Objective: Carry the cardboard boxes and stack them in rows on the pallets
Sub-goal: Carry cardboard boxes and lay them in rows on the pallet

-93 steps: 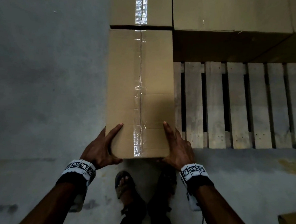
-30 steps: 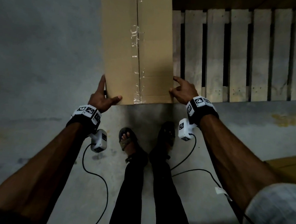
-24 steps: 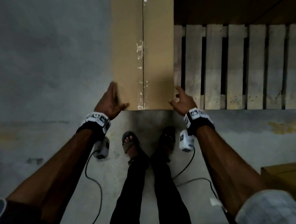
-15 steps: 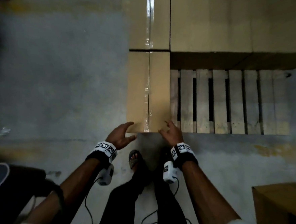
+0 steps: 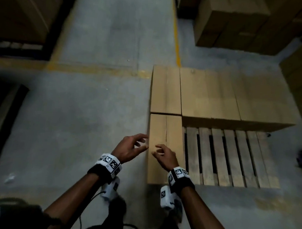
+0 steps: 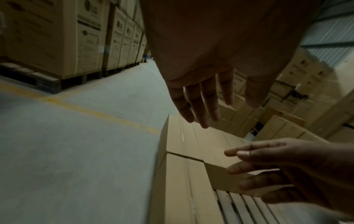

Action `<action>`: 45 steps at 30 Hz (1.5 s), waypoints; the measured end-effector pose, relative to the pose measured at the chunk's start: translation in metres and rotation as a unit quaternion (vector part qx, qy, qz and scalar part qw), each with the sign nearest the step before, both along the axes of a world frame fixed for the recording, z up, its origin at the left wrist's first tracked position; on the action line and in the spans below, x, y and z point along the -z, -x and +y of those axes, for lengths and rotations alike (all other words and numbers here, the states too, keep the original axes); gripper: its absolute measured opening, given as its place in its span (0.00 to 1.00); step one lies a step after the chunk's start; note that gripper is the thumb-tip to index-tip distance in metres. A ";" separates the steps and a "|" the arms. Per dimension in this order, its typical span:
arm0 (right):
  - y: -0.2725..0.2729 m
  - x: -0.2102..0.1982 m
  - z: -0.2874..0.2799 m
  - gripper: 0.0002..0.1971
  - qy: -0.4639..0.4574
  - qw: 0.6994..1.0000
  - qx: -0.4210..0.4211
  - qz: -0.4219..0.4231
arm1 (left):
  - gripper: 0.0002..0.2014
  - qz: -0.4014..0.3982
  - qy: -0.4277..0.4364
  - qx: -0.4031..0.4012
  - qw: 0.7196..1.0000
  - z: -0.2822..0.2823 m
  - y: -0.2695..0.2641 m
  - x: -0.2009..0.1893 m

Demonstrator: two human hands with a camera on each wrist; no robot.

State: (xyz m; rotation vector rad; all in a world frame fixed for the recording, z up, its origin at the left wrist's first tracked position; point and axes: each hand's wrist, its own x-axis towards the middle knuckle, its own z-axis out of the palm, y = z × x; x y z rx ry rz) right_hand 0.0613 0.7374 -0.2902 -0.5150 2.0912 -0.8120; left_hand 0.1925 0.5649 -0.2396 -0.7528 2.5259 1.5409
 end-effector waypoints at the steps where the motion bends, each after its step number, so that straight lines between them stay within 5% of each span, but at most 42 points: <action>1: -0.006 -0.007 -0.021 0.23 0.006 1.000 0.006 0.007 | 0.21 -0.004 0.005 0.011 1.000 -0.024 -0.009 -0.006; 9: -0.013 -0.039 -0.162 0.21 0.042 0.998 0.039 0.015 | 0.18 -0.019 0.041 0.026 0.999 -0.180 -0.038 -0.036; 18: 0.084 -0.027 -0.291 0.19 0.059 0.995 0.031 0.075 | 0.20 -0.036 0.068 0.081 0.994 -0.332 0.037 -0.047; 26: 0.268 -0.028 -0.379 0.17 -0.005 0.984 0.115 0.136 | 0.20 -0.040 0.074 0.084 0.993 -0.488 0.182 -0.059; 33: 0.345 -0.038 -0.488 0.18 0.011 0.983 0.113 0.141 | 0.19 -0.025 0.045 0.125 0.991 -0.570 0.330 -0.058; 40: 0.417 -0.030 -0.575 0.19 0.014 0.972 0.196 0.130 | 0.19 -0.031 0.057 0.247 0.967 -0.648 0.474 -0.033; 45: 0.483 -0.019 -0.620 0.19 -0.016 0.945 0.309 0.111 | 0.21 -0.024 0.071 0.380 0.922 -0.713 0.604 -0.031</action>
